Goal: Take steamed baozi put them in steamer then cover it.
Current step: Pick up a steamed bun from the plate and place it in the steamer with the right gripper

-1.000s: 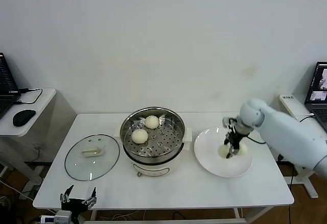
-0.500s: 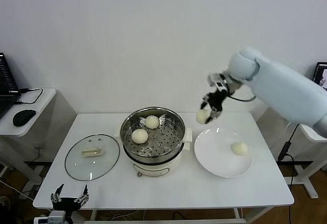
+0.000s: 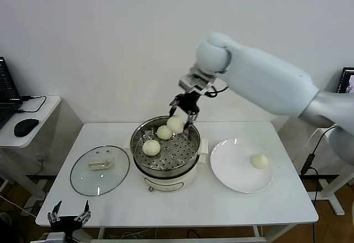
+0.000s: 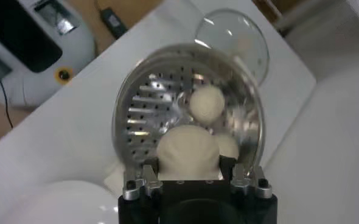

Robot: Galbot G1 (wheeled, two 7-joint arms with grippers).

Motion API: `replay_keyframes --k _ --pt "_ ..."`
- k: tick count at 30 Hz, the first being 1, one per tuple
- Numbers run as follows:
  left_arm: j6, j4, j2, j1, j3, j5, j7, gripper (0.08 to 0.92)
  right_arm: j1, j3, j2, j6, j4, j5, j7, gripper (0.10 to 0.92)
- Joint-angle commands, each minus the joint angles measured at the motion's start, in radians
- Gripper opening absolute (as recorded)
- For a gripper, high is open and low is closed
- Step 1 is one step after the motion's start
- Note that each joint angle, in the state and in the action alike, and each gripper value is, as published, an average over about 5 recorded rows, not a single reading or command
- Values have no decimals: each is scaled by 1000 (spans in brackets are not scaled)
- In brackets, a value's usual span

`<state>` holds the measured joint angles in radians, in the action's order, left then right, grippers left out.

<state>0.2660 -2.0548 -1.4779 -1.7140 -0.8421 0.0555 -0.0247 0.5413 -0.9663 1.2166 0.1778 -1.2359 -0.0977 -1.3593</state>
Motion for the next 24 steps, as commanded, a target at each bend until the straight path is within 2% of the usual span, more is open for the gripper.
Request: replay_keyframes --k 1,18,24 --pt "-10 -18 -6 -19 -4 -6 12 823 -35 -68 101 214 -41 206 48 611" --pt "-10 8 -16 -8 -1 -9 16 823 -172 -71 105 326 -42 407 134 611" --pt "-10 14 -17 -6 -3 -10 17 823 -203 -78 112 332 -35 418 152 611"
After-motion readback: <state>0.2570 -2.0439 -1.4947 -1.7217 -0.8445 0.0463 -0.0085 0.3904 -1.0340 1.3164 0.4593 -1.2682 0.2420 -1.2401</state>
